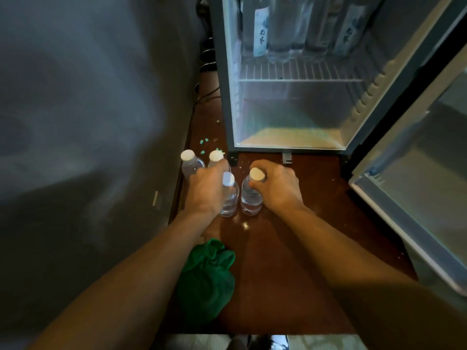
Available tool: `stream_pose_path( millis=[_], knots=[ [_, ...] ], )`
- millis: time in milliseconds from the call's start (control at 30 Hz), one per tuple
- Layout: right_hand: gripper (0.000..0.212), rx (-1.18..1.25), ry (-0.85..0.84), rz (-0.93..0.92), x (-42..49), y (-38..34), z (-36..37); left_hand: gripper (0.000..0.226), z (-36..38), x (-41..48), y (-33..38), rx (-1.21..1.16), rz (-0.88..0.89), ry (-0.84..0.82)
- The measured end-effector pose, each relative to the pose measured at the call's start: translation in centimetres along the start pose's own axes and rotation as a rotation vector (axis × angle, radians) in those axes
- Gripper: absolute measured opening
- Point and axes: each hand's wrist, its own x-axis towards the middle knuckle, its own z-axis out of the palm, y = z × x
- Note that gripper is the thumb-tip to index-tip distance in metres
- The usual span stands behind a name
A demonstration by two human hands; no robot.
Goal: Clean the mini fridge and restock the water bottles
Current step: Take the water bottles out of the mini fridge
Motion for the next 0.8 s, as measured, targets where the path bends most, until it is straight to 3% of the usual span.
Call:
stream_pose_path(
  millis=[267, 333, 433, 633, 800],
  knots=[
    [0.026, -0.083, -0.102, 0.088, 1.3, -1.2, 1.0, 0.035, -1.2, 2.1, 0.0, 0.145, 0.063, -0.079],
    [0.032, -0.203, -0.162, 0.130, 2.4, -2.3, -0.2, 0.028, -3.0, 2.4, 0.9, 0.280, 0.133, 0.000],
    [0.048, -0.365, -0.109, 0.168, 4.5, -4.5, -3.5, 0.020, -7.2, 4.2, 2.7, 0.330, 0.173, 0.138],
    [0.032, -0.235, 0.120, 0.136, 7.8, -7.0, -11.8, 0.011, -13.7, 10.6, 7.1, -0.059, 0.226, 0.188],
    [0.039, -0.127, 0.347, 0.005, 11.5, -7.9, -15.4, 0.033, -14.9, 15.8, 10.7, -0.254, 0.171, 0.145]
  ],
)
